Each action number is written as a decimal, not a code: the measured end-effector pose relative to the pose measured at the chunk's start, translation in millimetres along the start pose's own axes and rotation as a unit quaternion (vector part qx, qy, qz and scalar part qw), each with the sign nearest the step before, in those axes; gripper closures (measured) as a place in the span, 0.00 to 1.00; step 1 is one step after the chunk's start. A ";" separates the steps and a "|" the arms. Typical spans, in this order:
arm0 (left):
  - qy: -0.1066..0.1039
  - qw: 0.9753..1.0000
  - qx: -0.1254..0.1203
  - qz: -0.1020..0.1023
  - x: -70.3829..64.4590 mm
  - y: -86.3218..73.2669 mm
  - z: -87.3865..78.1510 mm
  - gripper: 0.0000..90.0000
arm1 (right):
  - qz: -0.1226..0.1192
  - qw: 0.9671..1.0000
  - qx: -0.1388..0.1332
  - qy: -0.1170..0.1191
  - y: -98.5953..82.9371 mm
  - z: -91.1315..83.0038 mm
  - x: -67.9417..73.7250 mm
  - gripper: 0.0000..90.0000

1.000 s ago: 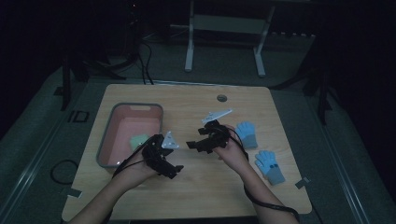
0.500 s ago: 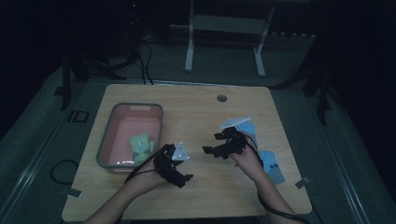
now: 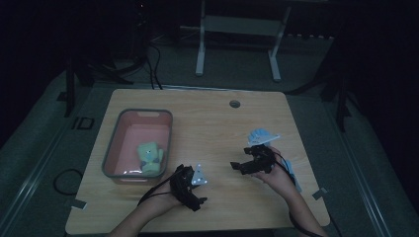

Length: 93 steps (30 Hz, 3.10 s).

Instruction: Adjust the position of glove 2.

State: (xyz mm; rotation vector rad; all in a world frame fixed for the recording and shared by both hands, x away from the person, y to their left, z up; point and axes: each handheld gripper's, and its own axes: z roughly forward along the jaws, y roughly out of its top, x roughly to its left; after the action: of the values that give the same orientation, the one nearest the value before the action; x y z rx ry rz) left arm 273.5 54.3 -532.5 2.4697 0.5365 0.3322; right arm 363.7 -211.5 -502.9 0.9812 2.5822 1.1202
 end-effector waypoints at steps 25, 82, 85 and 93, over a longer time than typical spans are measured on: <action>-0.021 1.000 0.015 -0.012 -0.5 -19.1 13.7 0.10 | 0.068 0.986 -0.015 -0.149 -19.4 -33.2 -89.8 0.52; -0.034 0.999 -0.017 -0.025 3.7 -29.4 14.4 0.10 | 0.094 0.989 -0.050 -0.107 8.7 -30.5 35.5 0.91; -0.039 0.998 -0.032 -0.031 2.7 -29.6 14.5 0.10 | 0.094 0.989 -0.043 -0.102 4.8 -22.1 42.0 0.91; -0.040 0.998 -0.035 -0.023 2.2 -29.8 14.0 0.10 | 0.095 0.990 -0.006 -0.099 -10.9 6.9 42.5 0.91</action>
State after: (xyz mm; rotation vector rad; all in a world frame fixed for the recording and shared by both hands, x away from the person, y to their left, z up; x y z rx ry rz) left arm 271.4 70.6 -561.1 2.3882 0.5391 0.2277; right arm 328.1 -186.3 -510.8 1.2891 2.3630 1.0188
